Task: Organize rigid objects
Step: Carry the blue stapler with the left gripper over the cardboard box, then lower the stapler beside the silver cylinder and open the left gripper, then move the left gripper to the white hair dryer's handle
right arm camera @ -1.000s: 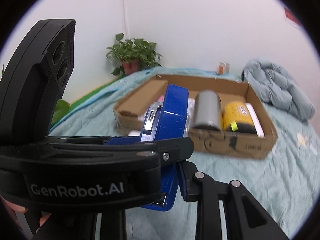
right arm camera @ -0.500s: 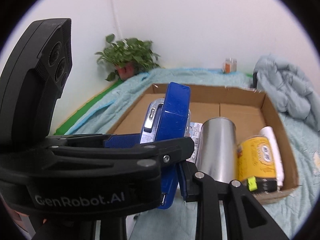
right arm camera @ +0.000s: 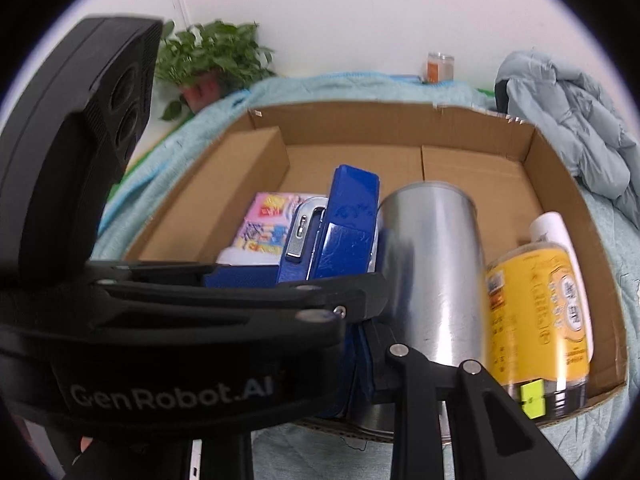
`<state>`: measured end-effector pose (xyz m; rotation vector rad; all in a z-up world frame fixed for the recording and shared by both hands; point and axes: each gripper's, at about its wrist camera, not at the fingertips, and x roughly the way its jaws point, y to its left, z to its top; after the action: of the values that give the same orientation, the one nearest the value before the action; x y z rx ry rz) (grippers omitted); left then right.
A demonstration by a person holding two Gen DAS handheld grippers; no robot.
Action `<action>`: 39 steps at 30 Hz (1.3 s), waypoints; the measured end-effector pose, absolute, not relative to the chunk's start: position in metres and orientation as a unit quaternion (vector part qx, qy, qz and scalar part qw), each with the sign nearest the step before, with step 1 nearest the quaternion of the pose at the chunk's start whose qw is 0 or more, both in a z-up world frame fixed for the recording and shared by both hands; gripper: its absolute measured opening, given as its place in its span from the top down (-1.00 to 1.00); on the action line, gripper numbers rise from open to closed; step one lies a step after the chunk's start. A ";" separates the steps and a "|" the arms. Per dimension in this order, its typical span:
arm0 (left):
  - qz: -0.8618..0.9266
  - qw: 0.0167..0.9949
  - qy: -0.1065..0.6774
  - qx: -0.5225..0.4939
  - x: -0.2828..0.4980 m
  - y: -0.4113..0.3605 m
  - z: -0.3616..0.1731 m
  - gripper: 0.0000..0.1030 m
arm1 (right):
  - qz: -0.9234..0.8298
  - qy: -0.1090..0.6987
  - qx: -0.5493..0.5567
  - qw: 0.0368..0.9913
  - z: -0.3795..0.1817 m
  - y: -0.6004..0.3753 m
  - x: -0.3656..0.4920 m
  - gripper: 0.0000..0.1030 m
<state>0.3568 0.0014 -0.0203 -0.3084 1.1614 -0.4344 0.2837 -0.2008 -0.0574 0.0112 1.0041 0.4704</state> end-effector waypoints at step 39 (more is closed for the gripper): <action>0.063 0.927 0.360 -0.088 0.022 0.059 -0.003 -0.98 | 0.349 0.463 0.004 0.815 -0.093 -0.203 0.118 -0.50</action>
<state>0.0219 0.0591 -0.0030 -0.1812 0.7387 0.1284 0.1178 -0.2030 -0.0933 0.0090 0.9873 0.7441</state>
